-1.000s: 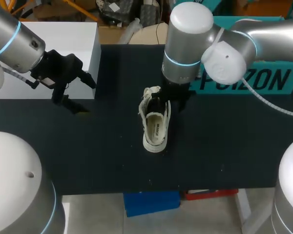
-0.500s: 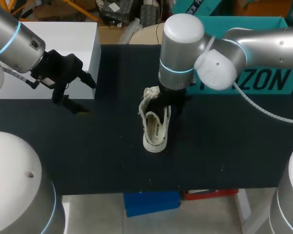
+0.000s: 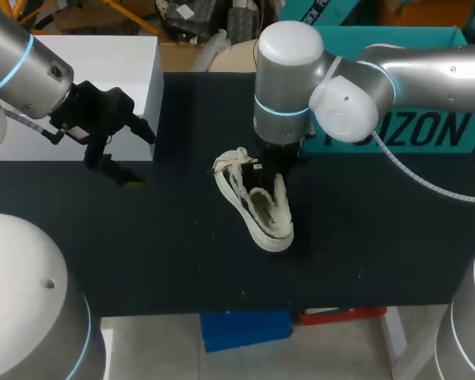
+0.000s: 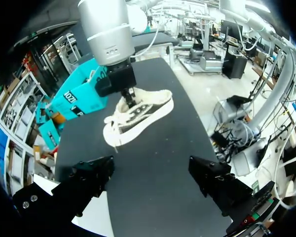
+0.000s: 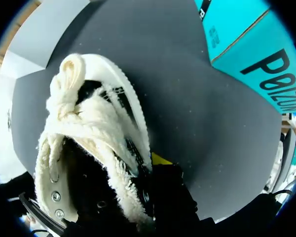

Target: Take the shoe out of the shoebox, open the shoe tongue, remove and reinsert the insole, then place the shoe into the shoebox

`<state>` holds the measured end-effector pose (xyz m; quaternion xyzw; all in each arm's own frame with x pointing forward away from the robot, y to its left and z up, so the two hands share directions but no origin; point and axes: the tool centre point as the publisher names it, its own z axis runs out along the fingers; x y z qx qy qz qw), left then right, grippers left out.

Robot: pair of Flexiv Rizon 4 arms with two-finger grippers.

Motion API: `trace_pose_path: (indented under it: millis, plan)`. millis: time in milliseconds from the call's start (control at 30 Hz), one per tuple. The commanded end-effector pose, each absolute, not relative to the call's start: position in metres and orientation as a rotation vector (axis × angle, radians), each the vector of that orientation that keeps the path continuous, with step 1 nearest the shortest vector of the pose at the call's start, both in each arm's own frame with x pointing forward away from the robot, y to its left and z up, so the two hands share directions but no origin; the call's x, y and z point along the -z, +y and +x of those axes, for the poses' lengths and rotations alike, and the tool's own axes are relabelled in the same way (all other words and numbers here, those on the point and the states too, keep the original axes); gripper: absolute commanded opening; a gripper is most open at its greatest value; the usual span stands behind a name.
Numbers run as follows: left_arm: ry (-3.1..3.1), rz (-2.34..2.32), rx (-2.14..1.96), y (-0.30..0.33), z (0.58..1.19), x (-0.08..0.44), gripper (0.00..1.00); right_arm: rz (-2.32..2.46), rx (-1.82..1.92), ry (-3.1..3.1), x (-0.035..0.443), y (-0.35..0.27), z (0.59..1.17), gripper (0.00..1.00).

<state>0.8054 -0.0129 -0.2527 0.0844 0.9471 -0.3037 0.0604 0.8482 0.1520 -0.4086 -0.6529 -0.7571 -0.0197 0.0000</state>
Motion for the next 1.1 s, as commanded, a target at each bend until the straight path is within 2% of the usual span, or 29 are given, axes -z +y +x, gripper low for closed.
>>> trace_pose_path:
  millis: [33,133,333,533,1100]
  plan:
    - [2.871,0.254,0.912,-0.013,0.805,0.253,1.0,-1.959,0.106,-2.485,0.345,0.13,0.839,0.0]
    - [2.871,0.254,0.912,-0.013,0.805,0.253,1.0,-1.738,0.125,-2.693,0.302,0.116,0.838,0.0]
    - [2.871,0.254,0.912,-0.013,0.805,0.253,1.0,-0.89,0.117,-3.114,0.208,0.075,0.84,0.0]
    - [2.871,0.254,0.912,-0.013,0.805,0.253,1.0,-0.142,-0.045,-3.048,0.114,0.052,0.865,0.0]
    - [2.871,0.254,0.912,-0.013,0.805,0.253,1.0,-0.142,-0.045,-3.048,0.114,0.052,0.865,0.0]
